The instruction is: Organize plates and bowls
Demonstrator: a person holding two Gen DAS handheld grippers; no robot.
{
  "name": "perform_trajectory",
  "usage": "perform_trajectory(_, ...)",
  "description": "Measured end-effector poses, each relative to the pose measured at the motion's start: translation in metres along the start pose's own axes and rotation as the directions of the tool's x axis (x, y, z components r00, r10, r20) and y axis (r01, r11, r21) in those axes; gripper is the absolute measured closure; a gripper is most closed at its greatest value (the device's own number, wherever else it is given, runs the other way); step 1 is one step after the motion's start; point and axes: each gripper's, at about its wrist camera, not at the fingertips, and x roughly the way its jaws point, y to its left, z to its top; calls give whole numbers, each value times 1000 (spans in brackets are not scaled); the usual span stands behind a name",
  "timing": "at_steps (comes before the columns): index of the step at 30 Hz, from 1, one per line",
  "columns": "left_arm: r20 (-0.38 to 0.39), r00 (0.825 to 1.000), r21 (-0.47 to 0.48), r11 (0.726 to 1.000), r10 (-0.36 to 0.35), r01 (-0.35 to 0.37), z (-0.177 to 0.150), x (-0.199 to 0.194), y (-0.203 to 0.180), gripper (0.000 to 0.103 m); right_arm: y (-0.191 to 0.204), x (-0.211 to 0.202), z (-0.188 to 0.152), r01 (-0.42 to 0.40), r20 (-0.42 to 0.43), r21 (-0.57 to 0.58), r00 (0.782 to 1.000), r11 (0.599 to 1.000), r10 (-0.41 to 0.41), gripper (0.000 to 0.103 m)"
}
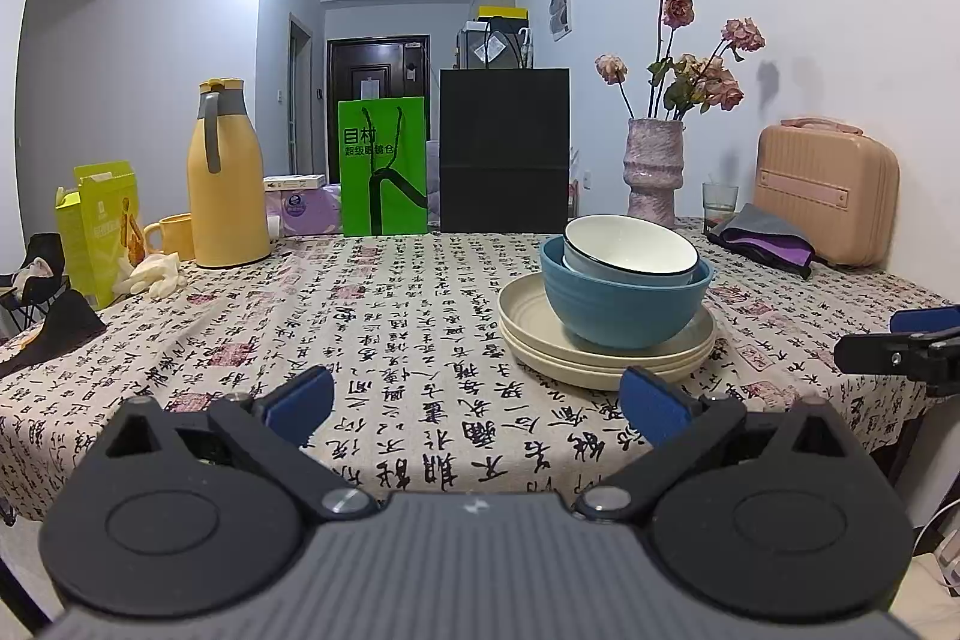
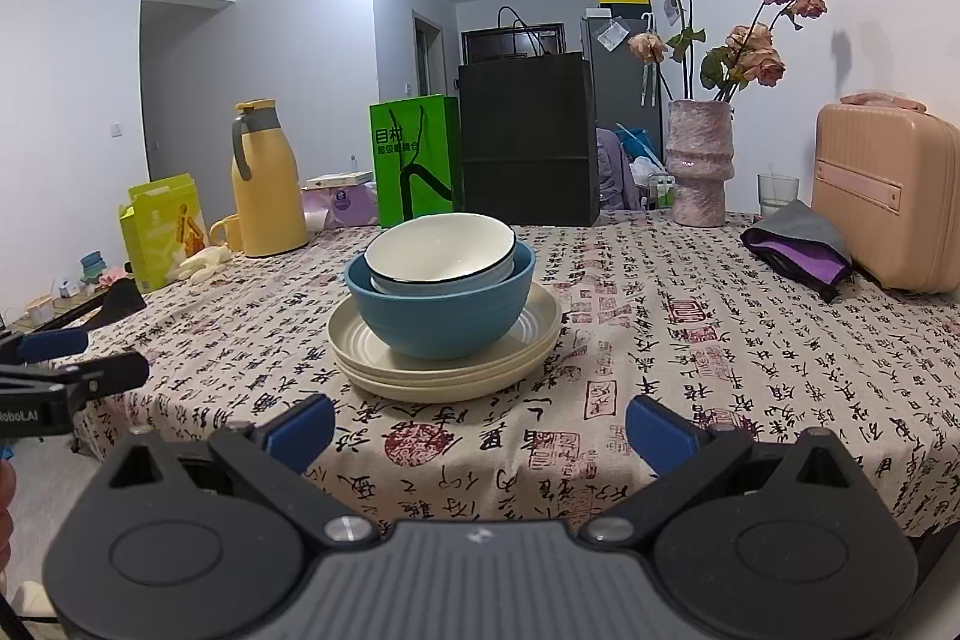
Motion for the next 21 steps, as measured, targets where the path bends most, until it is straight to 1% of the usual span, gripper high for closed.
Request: perform_trajectory(21, 3, 1000, 6, 1000, 0, 0, -2, -1, -4, 0, 1, 3, -2, -5, -9, -5, 1000, 1000, 5, 0)
